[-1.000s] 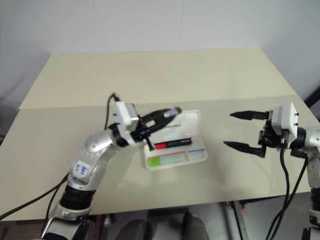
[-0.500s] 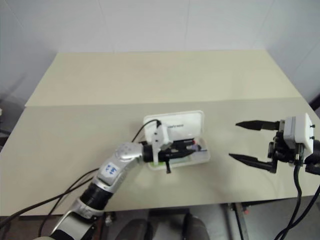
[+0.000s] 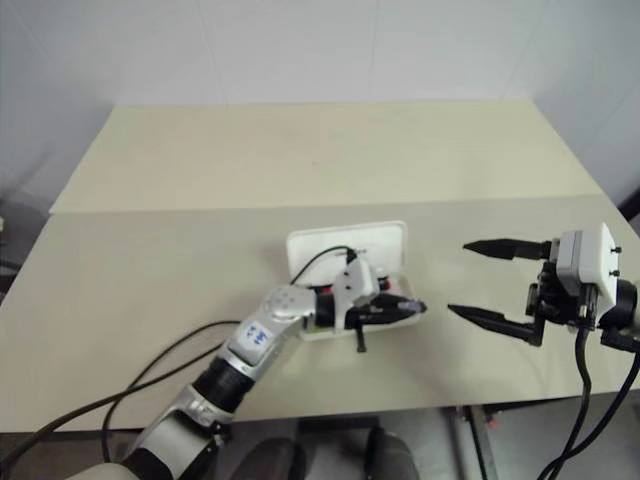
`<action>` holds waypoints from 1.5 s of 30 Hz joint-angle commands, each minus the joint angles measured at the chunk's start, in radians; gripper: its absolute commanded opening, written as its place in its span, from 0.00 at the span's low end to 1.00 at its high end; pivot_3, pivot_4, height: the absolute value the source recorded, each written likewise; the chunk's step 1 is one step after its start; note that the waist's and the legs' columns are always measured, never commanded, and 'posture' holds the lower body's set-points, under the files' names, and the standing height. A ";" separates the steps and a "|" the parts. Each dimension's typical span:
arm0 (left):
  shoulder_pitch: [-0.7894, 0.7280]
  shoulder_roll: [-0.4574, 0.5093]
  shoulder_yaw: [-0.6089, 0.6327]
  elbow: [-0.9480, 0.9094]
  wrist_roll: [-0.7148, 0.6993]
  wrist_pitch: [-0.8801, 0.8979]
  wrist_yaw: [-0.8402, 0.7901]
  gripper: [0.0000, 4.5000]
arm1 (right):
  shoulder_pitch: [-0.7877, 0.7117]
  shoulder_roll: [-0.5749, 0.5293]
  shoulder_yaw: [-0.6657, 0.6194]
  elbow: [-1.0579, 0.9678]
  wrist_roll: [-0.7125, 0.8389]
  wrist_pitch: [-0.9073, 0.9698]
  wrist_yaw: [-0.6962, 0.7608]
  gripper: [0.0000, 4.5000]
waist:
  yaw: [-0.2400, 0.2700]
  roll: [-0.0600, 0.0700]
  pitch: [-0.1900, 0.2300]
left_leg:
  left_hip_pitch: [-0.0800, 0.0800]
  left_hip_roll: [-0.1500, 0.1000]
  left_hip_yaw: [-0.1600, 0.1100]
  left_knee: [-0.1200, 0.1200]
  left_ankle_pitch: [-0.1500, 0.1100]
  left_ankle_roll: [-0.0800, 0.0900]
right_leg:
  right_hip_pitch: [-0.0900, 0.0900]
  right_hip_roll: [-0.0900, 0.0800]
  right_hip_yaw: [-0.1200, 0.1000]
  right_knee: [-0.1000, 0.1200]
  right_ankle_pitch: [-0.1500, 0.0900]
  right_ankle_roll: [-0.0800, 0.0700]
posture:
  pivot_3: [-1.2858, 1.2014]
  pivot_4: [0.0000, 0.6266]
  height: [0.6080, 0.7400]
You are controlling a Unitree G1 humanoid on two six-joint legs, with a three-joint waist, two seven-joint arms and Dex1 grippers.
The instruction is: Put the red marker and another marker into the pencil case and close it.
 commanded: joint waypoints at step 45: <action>0.402 0.275 0.285 -0.514 -0.059 0.068 0.083 0.99 | -0.259 0.111 0.214 0.193 -0.052 -0.137 0.052 1.00 | -0.002 0.001 0.000 | 0.000 0.002 -0.005 0.000 0.000 0.001 | 0.000 -0.001 0.002 0.000 0.001 0.000 | 0.52 0.24 1.00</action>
